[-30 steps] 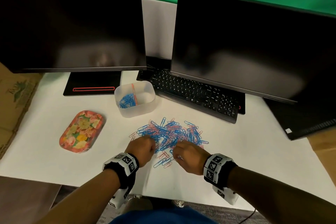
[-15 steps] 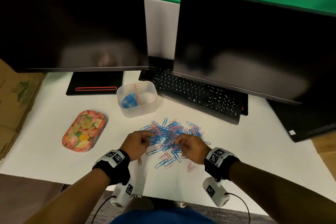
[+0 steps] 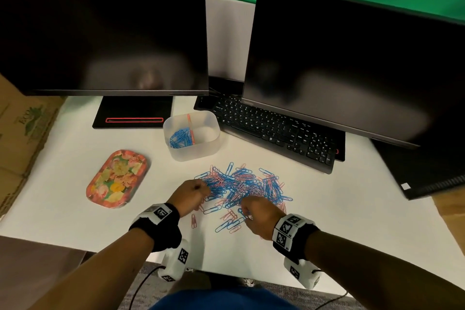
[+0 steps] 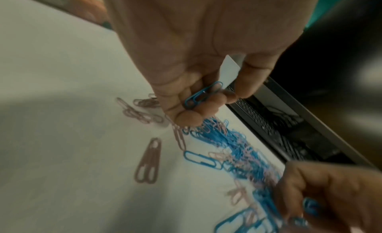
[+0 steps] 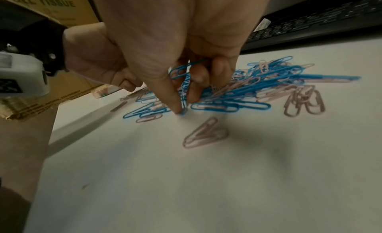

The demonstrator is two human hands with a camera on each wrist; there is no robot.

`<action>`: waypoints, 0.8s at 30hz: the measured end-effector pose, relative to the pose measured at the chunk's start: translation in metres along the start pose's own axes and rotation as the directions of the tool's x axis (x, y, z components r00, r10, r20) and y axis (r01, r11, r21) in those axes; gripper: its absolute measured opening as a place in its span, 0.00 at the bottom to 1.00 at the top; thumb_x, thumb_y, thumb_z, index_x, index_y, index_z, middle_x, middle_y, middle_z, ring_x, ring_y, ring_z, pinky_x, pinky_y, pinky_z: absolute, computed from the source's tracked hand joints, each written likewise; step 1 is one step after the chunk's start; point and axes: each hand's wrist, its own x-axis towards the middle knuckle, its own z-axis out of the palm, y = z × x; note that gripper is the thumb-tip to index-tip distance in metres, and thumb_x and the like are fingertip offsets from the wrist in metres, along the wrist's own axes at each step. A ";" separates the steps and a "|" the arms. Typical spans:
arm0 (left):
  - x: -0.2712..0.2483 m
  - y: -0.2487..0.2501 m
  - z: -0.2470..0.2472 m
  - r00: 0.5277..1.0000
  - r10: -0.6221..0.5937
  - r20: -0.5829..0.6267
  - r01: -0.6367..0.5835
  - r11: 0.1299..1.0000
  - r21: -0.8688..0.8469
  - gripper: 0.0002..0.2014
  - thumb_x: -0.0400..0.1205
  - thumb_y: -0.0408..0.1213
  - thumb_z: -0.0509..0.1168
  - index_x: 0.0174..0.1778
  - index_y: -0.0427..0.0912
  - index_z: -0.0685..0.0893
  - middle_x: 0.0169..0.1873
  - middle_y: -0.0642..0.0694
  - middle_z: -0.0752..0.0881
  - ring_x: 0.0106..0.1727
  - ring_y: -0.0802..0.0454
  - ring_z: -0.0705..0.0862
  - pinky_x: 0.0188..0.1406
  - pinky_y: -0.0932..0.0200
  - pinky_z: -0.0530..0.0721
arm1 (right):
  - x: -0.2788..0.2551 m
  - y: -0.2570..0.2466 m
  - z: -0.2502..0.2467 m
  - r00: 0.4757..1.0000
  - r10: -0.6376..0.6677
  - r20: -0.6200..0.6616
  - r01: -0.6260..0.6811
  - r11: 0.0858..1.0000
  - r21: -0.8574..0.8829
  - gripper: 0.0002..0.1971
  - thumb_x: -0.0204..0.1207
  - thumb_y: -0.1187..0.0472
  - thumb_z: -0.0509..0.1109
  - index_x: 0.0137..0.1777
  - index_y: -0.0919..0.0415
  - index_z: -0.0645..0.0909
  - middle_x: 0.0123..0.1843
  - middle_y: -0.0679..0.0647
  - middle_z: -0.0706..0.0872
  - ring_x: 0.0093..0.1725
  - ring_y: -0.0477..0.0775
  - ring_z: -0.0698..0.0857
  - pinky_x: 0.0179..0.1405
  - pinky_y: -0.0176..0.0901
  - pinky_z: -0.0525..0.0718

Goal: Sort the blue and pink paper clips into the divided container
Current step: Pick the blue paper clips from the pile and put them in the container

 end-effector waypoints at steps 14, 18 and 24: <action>-0.005 -0.018 0.018 0.969 0.226 0.099 -0.223 0.630 0.744 0.03 0.77 0.42 0.65 0.38 0.53 0.79 0.47 0.50 0.86 0.49 0.47 0.84 0.44 0.60 0.76 | 0.001 -0.001 0.002 0.997 0.078 -0.017 -0.075 0.988 0.138 0.12 0.74 0.72 0.59 0.53 0.57 0.75 0.43 0.51 0.76 0.32 0.48 0.73 0.26 0.32 0.66; -0.006 -0.016 0.017 0.956 0.260 0.137 -0.281 0.670 0.687 0.09 0.77 0.37 0.62 0.33 0.54 0.73 0.40 0.51 0.83 0.44 0.48 0.83 0.41 0.60 0.76 | 0.004 -0.001 -0.005 0.994 0.064 -0.092 -0.035 0.957 0.287 0.13 0.75 0.69 0.60 0.56 0.62 0.81 0.47 0.54 0.82 0.43 0.52 0.79 0.42 0.37 0.78; -0.003 -0.001 0.005 0.970 0.245 0.007 -0.235 0.924 0.302 0.12 0.76 0.31 0.68 0.33 0.53 0.78 0.28 0.57 0.82 0.30 0.64 0.78 0.39 0.64 0.76 | 0.024 -0.015 -0.030 0.964 0.258 0.056 -0.233 0.733 0.639 0.10 0.80 0.64 0.65 0.38 0.66 0.81 0.28 0.54 0.75 0.29 0.52 0.74 0.30 0.42 0.71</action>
